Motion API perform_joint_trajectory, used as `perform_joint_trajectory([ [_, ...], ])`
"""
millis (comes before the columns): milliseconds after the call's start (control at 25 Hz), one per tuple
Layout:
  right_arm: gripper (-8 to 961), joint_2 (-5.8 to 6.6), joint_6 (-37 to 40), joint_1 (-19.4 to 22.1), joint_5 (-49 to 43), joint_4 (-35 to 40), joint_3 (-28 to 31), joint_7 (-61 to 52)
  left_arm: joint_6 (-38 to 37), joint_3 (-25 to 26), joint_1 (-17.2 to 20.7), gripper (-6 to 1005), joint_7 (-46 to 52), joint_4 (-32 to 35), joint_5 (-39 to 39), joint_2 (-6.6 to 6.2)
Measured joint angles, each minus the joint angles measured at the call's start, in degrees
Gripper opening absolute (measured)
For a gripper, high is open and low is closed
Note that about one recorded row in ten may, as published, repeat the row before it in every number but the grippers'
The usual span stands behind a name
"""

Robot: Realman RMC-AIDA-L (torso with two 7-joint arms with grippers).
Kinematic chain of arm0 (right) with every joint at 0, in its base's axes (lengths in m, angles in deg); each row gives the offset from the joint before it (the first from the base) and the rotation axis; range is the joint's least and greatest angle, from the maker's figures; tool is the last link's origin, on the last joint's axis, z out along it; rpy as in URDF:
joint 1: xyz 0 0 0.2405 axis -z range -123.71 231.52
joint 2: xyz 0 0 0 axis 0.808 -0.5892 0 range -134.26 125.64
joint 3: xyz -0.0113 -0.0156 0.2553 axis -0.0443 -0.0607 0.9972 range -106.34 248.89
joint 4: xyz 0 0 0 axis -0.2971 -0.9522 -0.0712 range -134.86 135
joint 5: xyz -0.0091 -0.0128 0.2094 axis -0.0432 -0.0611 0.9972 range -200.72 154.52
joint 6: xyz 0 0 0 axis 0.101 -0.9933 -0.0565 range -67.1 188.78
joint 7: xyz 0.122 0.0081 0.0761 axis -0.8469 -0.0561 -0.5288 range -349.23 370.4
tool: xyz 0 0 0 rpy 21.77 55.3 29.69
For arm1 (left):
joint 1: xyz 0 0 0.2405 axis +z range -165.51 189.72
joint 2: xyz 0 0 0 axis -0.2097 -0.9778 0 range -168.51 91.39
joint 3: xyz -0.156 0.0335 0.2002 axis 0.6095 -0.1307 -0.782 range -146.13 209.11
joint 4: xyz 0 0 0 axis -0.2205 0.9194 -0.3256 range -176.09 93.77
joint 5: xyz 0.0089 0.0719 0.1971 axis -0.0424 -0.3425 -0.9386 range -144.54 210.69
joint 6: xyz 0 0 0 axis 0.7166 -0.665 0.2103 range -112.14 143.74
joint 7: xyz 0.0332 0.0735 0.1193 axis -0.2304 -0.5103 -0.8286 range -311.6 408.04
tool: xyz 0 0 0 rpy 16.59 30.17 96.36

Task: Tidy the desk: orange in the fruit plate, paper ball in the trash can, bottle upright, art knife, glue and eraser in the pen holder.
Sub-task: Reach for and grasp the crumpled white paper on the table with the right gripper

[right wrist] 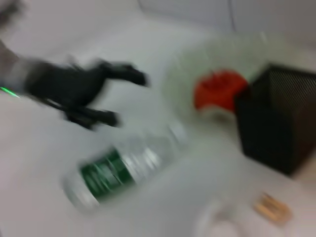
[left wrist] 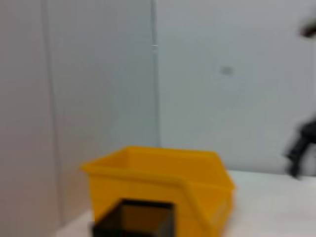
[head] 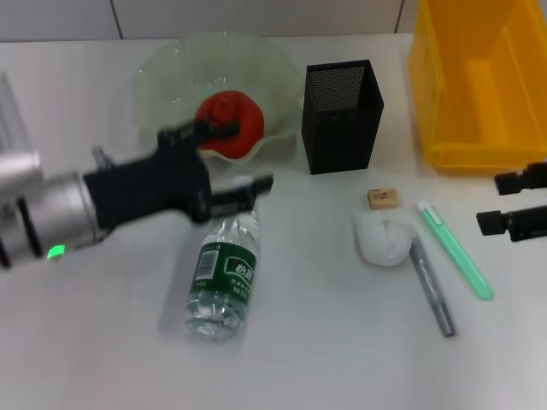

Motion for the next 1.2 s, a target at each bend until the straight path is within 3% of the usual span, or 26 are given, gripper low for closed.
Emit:
perform_joint_trajectory([
  [80, 828, -0.12, -0.27, -4.47, -9.28, 7.66, -7.7, -9.93, -2.7, -0.24, 2.15, 780, -0.46, -0.2, -1.78, 0.18],
  [160, 828, -0.23, -0.43, -6.1, -11.23, 8.22, -9.59, -12.27, -3.07, -0.25, 2.59, 844, -0.4, -0.27, -2.02, 0.25],
  [280, 828, -0.45, -3.32, -11.83, -14.43, 5.09, -17.08, -19.22, -3.21, 0.08, 3.3, 842, -0.37, -1.0, -1.95, 0.32],
  [400, 827, -0.47, -6.12, -12.61, -14.69, 2.7, -21.31, -20.83, -3.3, 0.18, 3.34, 841, -0.35, -1.44, -1.85, 0.31],
  [480, 826, -0.54, -11.87, -12.65, -15.57, -0.31, -27.8, -22.03, -3.43, 0.3, 3.36, 842, -0.33, -1.76, -1.89, 0.27],
  [800, 824, -0.55, -19.13, -14.56, -16.72, -8.35, -34.18, -23.37, -3.2, 0.34, 3.28, 842, -0.2, -1.87, -2.01, 0.2],
  [1200, 749, -0.87, -24.13, -18.0, -16.25, -18.4, -39.46, -23.55, -2.46, 0.34, 2.86, 841, -0.6, -2.52, -2.03, 0.19],
])
